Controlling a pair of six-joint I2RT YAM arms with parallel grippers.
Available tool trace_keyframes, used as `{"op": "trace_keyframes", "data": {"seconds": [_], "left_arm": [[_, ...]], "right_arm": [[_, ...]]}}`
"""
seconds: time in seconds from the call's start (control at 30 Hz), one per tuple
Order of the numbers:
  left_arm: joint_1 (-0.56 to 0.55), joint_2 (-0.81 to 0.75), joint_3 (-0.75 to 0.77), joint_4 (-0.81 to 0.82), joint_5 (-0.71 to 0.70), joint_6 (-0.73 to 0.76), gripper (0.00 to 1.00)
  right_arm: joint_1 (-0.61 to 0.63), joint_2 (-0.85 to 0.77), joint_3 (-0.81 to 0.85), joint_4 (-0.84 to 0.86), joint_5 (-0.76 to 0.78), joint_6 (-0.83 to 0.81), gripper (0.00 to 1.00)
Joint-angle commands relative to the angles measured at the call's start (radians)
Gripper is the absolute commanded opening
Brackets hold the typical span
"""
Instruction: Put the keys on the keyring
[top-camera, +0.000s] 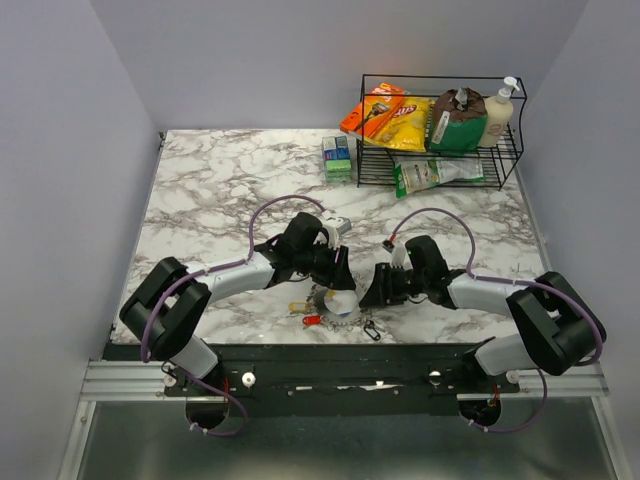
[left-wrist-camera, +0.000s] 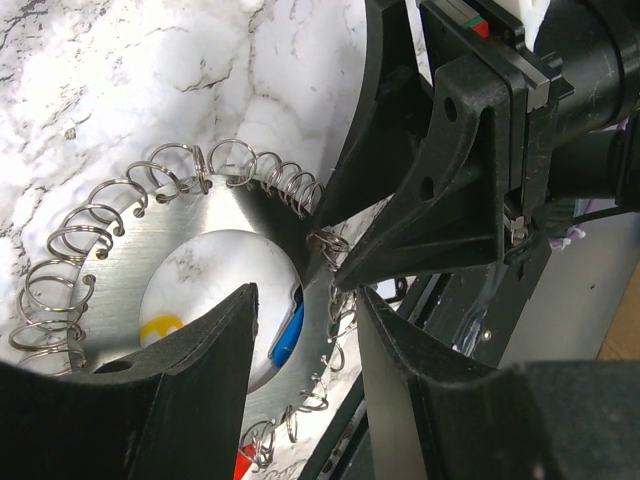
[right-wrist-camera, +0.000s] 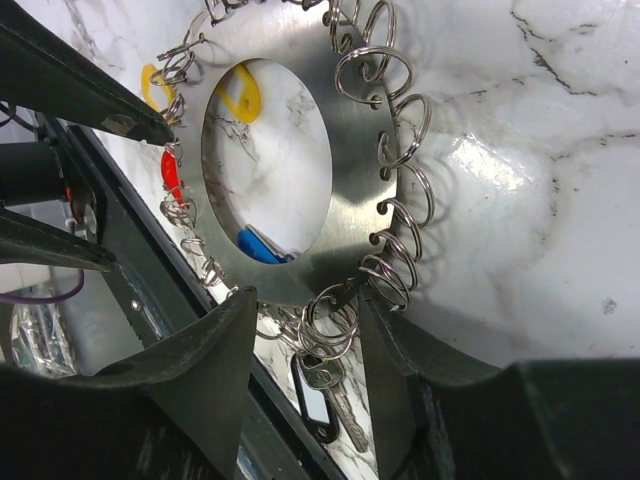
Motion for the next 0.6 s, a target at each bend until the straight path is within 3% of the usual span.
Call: {"op": "trace_keyframes", "data": {"seconds": [0.0, 0.27, 0.57], "left_arm": [[-0.007, 0.012, 0.021, 0.009, -0.01, 0.018, 0.53], [-0.007, 0.013, 0.018, 0.01, -0.01, 0.021, 0.52], [-0.007, 0.007, 0.004, 0.021, -0.01, 0.018, 0.53]], "right_arm": [[-0.002, 0.008, -0.015, -0.015, 0.006, 0.0, 0.5], [-0.002, 0.022, -0.016, -0.004, 0.006, 0.019, 0.36], [-0.003, -0.012, -0.012, -0.044, 0.045, 0.012, 0.29]]}}
